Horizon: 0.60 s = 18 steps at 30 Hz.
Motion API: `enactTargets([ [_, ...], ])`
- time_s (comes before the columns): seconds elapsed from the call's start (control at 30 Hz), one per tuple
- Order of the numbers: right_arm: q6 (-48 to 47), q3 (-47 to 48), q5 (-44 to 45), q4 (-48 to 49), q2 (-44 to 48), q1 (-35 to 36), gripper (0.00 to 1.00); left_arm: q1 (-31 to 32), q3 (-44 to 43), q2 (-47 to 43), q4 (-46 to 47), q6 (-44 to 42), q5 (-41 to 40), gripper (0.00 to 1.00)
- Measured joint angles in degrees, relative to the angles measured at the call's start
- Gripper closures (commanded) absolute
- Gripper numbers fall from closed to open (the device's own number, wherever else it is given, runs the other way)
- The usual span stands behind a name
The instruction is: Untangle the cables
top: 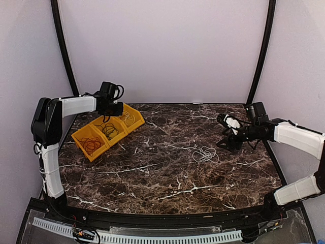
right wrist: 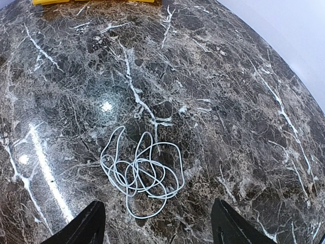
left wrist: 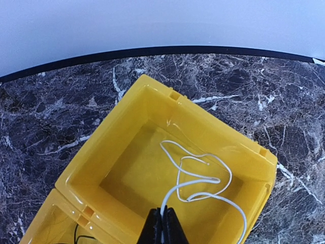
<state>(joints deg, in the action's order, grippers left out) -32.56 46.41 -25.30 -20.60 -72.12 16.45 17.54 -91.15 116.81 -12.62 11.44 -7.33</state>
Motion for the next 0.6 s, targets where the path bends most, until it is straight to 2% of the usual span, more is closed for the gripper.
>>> enactTargets([
  [0.23,-0.2,0.0,0.5,0.0,-0.8,0.0,0.27,0.0,-1.1,4.0,2.0,1.0,-1.2,0.99],
  [0.4,-0.2,0.0,0.8,0.0,-1.2,0.0,0.27,0.0,-3.6,5.9,2.8,1.3,-2.2,0.81],
  [0.6,-0.2,-0.1,0.9,0.0,-1.3,0.0,0.27,0.0,-5.5,6.5,1.6,1.5,-2.5,0.71],
])
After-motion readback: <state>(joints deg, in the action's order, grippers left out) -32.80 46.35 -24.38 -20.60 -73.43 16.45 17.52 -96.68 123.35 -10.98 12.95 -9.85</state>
